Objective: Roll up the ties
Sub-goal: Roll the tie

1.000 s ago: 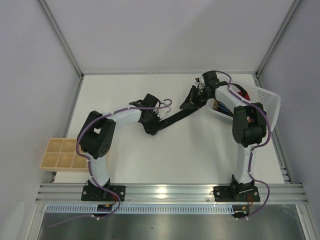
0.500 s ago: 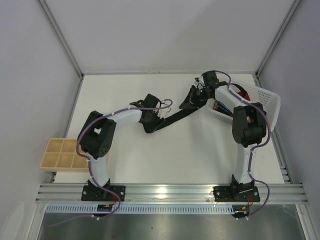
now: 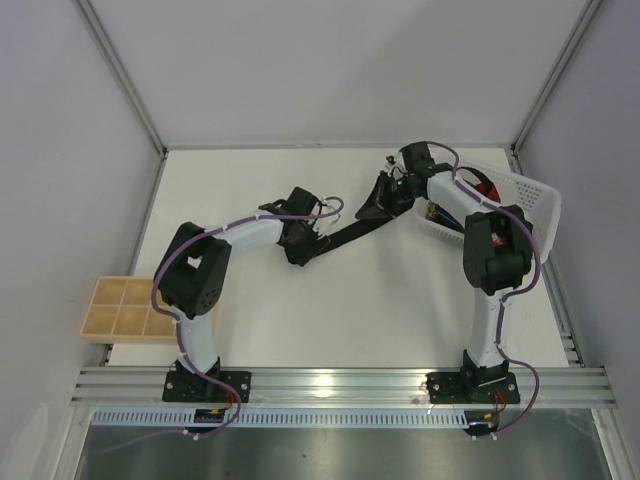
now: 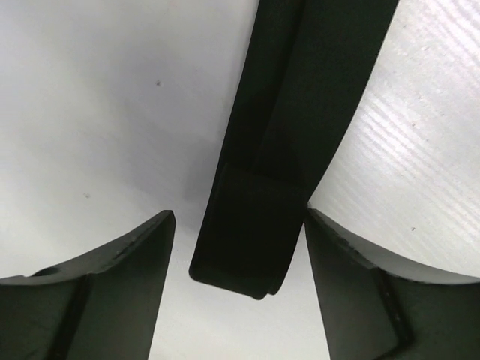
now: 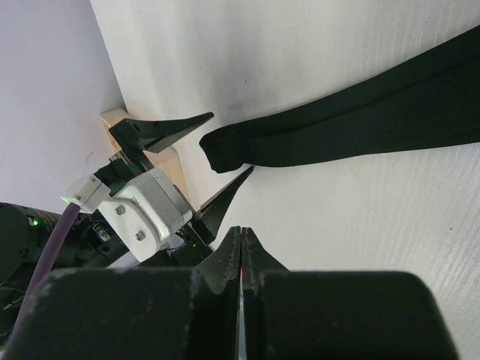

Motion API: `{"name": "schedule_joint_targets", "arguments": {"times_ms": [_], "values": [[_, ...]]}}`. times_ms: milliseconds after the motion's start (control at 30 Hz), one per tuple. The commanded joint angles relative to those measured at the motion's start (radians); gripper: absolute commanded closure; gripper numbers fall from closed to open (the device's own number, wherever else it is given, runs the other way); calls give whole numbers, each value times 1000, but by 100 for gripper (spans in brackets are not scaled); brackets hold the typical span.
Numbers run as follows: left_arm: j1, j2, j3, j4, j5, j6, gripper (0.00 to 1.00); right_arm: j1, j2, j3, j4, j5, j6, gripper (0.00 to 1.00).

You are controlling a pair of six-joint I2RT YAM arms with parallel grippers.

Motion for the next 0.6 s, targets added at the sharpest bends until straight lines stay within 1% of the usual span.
{"name": "schedule_joint_targets", "arguments": {"times_ms": [0,33,100,133,200,300,467,567], "values": [[5,-40,-26,-19,-44,15,20,12,-25,17,14,-18,6,100],[11,-64,-39,-15,-37,12,16,13,-25,17,14,-17,5,100],[17,-84,-55,-8,-34,7,13,16,-25,17,12,-17,3,100],[26,-92,-69,-2,-36,6,10,19,-25,15,12,-18,3,100],[41,-99,-76,3,-25,4,9,21,-25,12,12,-18,4,100],[66,-90,-75,1,35,9,9,24,-28,11,14,-15,4,100],[66,-40,-40,-28,50,13,12,27,-36,6,12,-13,4,100],[66,-23,-40,-31,52,16,17,25,-41,0,14,-15,1,100]]}}
